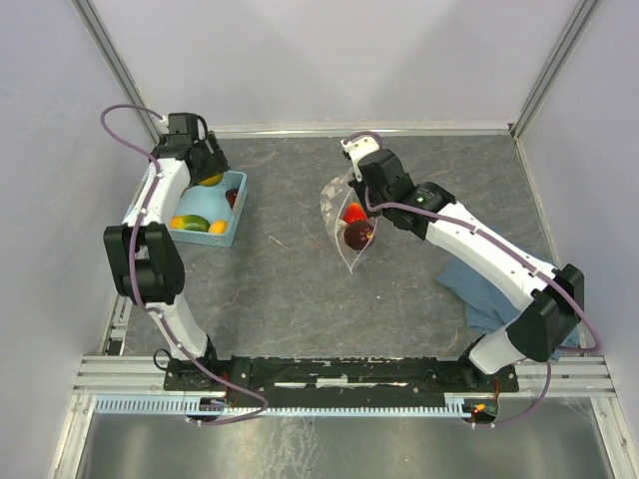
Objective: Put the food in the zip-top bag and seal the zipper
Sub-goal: Pick up the fake fruit from the bin, then place the fake fruit in the zipper food storage bag.
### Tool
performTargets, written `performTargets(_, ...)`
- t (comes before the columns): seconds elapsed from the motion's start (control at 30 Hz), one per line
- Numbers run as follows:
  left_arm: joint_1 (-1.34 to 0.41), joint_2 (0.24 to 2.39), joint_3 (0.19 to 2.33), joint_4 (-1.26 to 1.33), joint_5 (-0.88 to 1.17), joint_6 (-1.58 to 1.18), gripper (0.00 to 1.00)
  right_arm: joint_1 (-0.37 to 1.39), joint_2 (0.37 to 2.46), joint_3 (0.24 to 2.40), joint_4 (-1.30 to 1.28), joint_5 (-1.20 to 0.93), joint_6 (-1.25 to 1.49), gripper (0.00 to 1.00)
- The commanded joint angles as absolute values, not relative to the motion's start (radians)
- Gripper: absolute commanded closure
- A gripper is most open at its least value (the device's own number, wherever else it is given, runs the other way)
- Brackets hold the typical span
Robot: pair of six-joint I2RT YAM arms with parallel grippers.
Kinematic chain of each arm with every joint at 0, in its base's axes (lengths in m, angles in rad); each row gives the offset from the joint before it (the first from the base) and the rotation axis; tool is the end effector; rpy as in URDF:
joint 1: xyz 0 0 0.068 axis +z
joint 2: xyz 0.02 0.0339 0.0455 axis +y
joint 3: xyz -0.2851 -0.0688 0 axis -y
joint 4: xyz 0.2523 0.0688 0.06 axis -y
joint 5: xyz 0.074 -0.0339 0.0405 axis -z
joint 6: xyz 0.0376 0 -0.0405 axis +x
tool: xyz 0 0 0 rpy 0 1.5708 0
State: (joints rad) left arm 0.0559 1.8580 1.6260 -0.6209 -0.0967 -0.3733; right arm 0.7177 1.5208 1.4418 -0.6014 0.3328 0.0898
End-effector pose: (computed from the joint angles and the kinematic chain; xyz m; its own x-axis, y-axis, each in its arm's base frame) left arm 0.4325 0.0278 0.3034 -0.6568 -0.4003 -0.6390 -0.3851 0.9067 -0.1722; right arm 0.2696 0.2190 0.3692 -0.5106 -0.3332 -0.7926 -0.3860 0.9126 -0.1350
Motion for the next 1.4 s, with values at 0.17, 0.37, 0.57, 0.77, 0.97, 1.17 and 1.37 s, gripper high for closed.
performTargets(0.17,-0.12,1.594,1.448,-0.536,-0.023,-0.438,0.43,0.715,1.46,1.462,-0.613,0.34,0.133,0.99)
performTargets(0.37,-0.209,1.45,1.325,-0.476,0.003,-0.464,0.43,0.715,1.466,1.453,-0.635,0.331,0.168,0.99)
performTargets(0.57,-0.291,1.295,1.162,-0.362,0.033,-0.503,0.44,0.715,1.469,1.452,-0.639,0.31,0.203,0.98)
performTargets(0.77,-0.371,1.168,1.028,-0.228,0.07,-0.558,0.46,0.716,1.499,1.477,-0.634,0.255,0.227,0.98)
performTargets(0.97,-0.469,1.101,0.957,-0.15,0.077,-0.573,0.47,0.718,1.548,1.507,-0.636,0.2,0.255,0.98)
performTargets(1.17,-0.566,1.049,0.916,-0.093,0.054,-0.588,0.48,0.722,1.58,1.537,-0.649,0.199,0.261,0.98)
performTargets(1.37,-0.681,1.031,0.866,0.023,0.05,-0.614,0.49,0.724,1.6,1.553,-0.65,0.179,0.269,0.98)
